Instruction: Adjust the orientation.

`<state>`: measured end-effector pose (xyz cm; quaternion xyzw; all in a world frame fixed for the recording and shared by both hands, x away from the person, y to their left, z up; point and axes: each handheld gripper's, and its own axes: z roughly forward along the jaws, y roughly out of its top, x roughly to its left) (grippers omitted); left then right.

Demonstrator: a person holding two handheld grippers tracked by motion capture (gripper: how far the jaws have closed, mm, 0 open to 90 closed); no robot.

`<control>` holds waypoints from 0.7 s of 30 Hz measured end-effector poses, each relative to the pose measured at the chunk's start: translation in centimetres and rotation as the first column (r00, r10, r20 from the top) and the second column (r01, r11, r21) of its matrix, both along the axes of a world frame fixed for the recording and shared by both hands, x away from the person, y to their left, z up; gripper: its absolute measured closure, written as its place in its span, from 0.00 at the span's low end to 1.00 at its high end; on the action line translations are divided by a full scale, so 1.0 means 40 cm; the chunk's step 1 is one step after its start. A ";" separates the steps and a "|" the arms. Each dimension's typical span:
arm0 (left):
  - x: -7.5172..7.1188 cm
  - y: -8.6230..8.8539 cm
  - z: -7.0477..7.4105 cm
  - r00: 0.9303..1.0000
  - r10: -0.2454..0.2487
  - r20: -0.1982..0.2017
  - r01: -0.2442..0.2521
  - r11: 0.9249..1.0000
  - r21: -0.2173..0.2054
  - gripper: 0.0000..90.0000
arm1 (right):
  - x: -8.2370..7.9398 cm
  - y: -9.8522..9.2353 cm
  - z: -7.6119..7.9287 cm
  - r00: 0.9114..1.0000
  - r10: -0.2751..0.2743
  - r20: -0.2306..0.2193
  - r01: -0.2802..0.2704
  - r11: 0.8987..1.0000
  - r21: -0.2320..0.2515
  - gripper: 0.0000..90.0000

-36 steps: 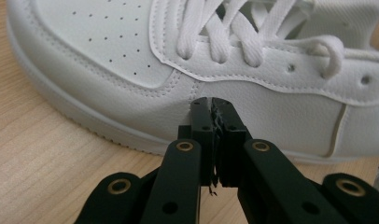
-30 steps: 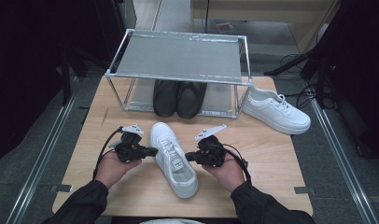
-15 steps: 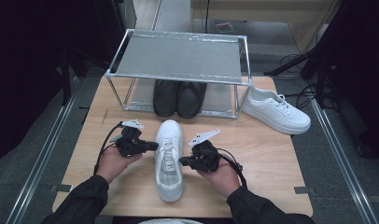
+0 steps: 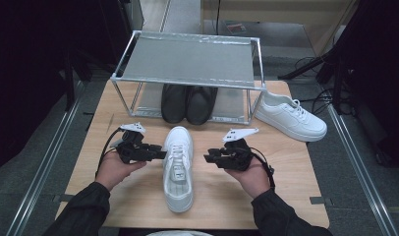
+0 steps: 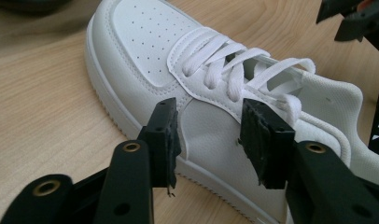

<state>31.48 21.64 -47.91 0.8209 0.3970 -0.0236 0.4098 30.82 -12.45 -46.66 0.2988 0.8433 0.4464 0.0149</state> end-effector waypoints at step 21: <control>-0.008 0.000 0.008 0.999 -0.029 -0.013 0.029 1.000 -0.002 0.49 | 0.060 -0.152 0.033 0.992 -0.125 0.008 0.125 0.992 0.016 0.72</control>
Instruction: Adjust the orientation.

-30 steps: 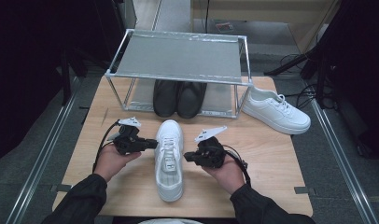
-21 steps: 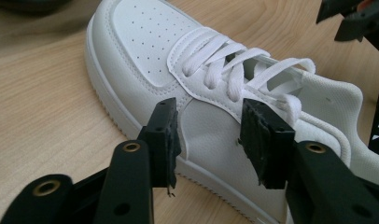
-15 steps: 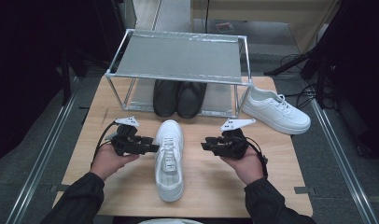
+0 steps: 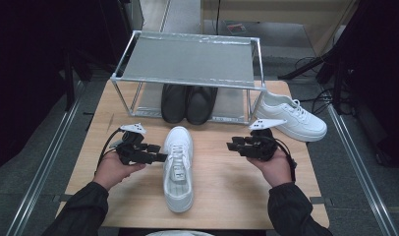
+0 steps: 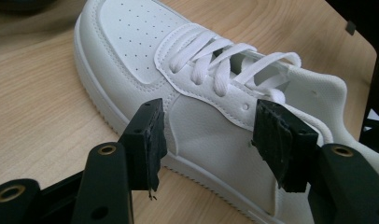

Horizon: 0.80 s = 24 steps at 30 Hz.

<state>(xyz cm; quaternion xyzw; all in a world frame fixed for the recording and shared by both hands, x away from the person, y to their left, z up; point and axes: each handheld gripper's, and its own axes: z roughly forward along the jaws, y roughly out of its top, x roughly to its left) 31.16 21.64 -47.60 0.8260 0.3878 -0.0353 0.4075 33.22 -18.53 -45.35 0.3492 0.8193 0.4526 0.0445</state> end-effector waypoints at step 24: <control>-0.036 0.025 -0.005 1.000 0.029 0.009 -0.029 1.000 -0.006 0.46 | 0.111 -0.177 -0.021 0.983 -0.184 -0.017 0.184 0.983 -0.019 0.72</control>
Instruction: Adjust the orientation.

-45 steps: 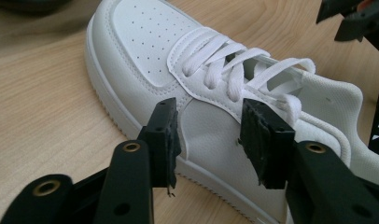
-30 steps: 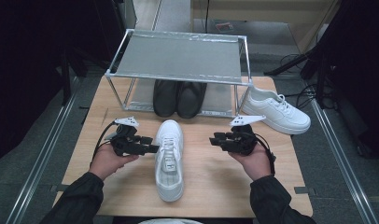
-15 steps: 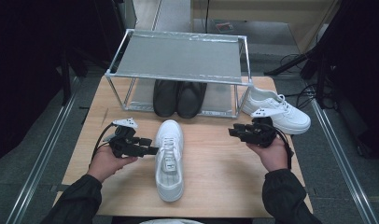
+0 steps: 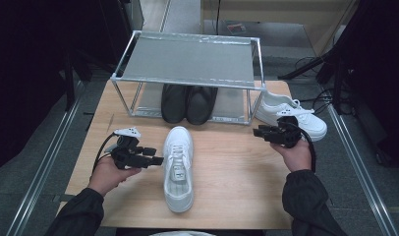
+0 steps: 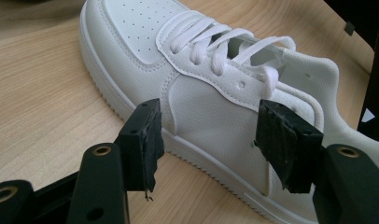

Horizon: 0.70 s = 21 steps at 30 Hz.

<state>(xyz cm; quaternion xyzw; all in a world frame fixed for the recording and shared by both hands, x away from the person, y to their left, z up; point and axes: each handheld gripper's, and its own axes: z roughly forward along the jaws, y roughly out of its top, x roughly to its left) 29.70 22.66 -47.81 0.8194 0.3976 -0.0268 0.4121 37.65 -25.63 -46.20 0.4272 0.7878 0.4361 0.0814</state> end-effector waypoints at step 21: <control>-0.014 0.000 0.000 1.000 -0.003 0.029 0.003 1.000 0.006 0.45 | 0.136 -0.096 0.016 0.996 -0.090 0.020 0.091 0.993 -0.073 0.69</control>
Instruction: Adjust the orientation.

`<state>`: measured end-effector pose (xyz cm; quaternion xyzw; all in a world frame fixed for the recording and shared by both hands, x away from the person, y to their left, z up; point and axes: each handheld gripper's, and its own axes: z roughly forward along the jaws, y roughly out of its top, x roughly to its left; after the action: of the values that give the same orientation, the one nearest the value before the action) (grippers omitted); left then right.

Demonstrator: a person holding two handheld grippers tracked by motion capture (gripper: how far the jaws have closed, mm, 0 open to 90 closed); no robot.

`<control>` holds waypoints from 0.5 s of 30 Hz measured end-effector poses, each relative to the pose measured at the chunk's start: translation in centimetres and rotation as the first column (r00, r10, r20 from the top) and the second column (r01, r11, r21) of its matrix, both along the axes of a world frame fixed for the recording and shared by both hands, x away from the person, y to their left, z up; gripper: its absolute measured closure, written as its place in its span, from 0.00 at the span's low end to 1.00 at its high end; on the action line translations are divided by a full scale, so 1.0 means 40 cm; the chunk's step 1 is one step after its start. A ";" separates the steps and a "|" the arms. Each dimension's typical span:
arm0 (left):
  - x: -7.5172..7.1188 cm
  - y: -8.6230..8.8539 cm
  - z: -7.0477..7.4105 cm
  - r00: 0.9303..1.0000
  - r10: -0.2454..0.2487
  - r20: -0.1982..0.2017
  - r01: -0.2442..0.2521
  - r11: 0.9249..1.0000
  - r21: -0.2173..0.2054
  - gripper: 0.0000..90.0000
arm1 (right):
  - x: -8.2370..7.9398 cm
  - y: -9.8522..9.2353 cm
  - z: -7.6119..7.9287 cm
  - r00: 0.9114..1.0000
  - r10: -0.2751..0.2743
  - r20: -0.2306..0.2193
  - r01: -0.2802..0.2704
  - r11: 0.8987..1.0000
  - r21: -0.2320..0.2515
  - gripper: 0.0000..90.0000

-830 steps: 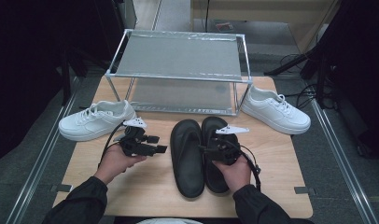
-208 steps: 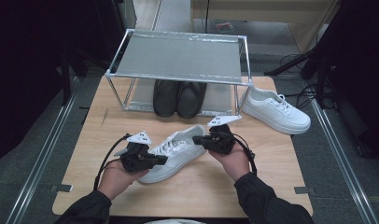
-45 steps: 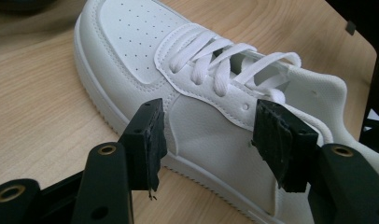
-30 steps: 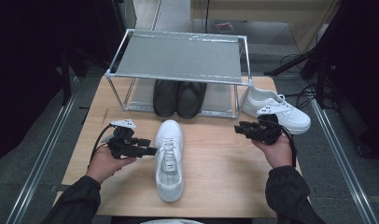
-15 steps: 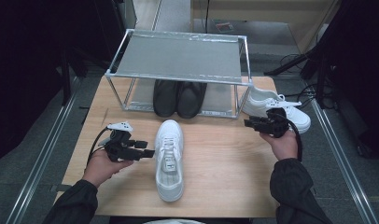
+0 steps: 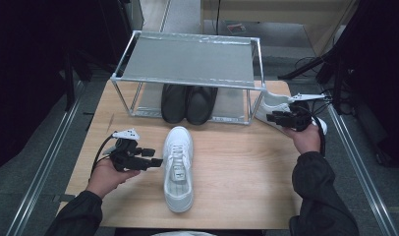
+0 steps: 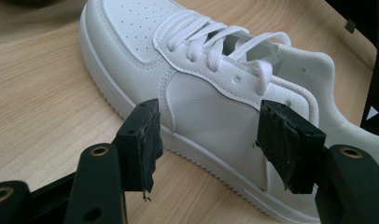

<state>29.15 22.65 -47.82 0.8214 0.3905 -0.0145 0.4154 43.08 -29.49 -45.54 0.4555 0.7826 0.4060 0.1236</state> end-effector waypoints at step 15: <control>-0.004 -0.006 0.002 1.000 -0.011 0.021 0.011 1.000 0.011 0.45 | 0.095 -0.074 0.047 0.999 -0.035 -0.005 0.035 0.999 -0.018 0.70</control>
<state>28.97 22.42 -47.75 0.8259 0.3815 -0.0061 0.4151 46.87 -32.44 -43.66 0.4690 0.7784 0.3957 0.1325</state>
